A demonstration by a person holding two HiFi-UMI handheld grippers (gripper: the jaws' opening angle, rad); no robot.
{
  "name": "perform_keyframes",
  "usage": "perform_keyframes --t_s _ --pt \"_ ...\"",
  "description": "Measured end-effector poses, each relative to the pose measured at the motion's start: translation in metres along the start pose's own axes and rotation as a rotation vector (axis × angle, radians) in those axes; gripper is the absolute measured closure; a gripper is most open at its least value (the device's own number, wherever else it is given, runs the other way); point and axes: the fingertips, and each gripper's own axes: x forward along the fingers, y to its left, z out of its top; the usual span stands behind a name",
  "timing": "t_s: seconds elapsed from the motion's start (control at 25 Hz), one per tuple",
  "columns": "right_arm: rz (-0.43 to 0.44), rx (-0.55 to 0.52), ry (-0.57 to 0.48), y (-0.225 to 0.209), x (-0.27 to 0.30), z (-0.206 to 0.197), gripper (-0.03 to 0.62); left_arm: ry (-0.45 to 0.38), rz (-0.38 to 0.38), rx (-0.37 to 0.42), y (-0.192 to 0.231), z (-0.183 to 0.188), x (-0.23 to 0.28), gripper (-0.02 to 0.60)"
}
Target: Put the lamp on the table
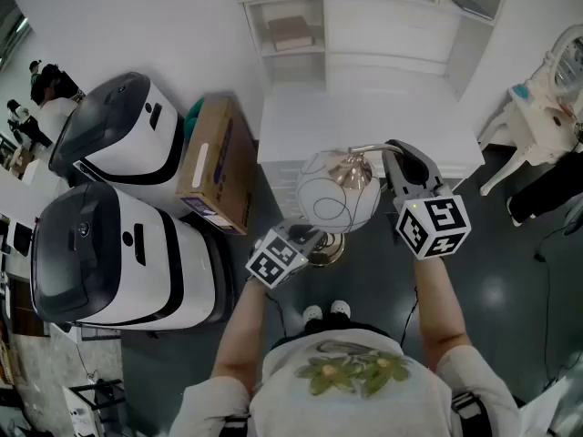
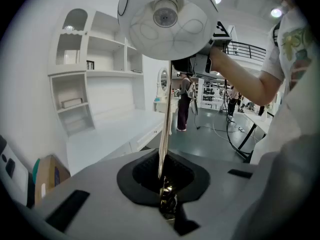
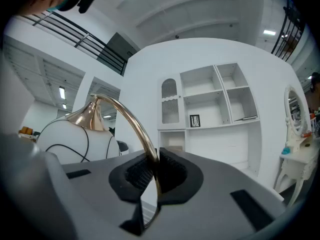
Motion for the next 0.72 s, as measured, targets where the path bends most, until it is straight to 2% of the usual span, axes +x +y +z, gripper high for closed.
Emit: perform_keyframes --t_s 0.72 --pt "0.051 0.002 -0.024 -0.025 0.014 -0.005 0.554 0.002 0.073 -0.013 0.01 0.011 0.024 0.546"
